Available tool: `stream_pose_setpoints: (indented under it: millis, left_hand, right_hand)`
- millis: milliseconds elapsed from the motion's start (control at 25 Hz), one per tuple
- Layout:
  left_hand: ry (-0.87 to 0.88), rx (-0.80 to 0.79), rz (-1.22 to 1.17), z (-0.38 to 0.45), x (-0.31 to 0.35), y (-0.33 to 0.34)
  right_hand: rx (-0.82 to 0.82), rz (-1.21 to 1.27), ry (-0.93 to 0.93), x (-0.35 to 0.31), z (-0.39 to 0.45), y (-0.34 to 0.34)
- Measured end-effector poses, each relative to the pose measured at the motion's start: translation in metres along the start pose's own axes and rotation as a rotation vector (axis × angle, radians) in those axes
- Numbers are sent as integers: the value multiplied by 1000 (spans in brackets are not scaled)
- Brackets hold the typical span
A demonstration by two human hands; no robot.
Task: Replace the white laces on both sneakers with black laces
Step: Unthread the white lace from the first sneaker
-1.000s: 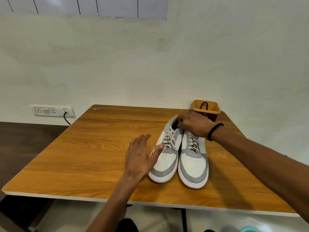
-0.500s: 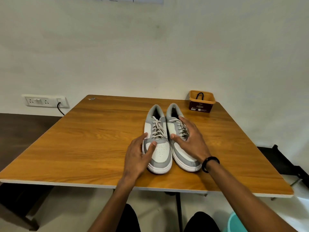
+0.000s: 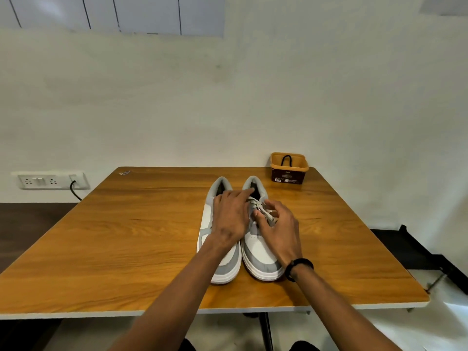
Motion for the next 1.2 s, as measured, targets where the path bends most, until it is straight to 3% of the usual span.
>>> stream_pose_setpoints:
  millis: [120,320,520,800,1080,1200]
  left_hand:
    - [32,6,101,-2,-5,10]
    - [47,51,-24,-14,1,-5]
    - [57,148,-4,-63,-12,-27]
    - [106,136,30,-68,-17,-29]
    - [85,141,5,-70,-13,-33]
    - [99,143,6,-72,-12,-33]
  right_hand:
    - [50,-100,-153,-11,5,2]
    - [132,-11,-156,-15,-17,-4]
    - [72,192,-81,-32,-61,6]
    - [154,277,10,-33,-58,-4]
    - [411,604,275,-7,-9,-94]
    - [420,597,304,-3,11,-117]
Point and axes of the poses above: each hand's wrist, its own z-axis towards the middle knuckle, its own y-axis out of the palm, x = y × z, the point moved 8 cm from there along z, towards the middle knuckle, and after that the axes turned 3 degrees about z, right-handed, at the moved point
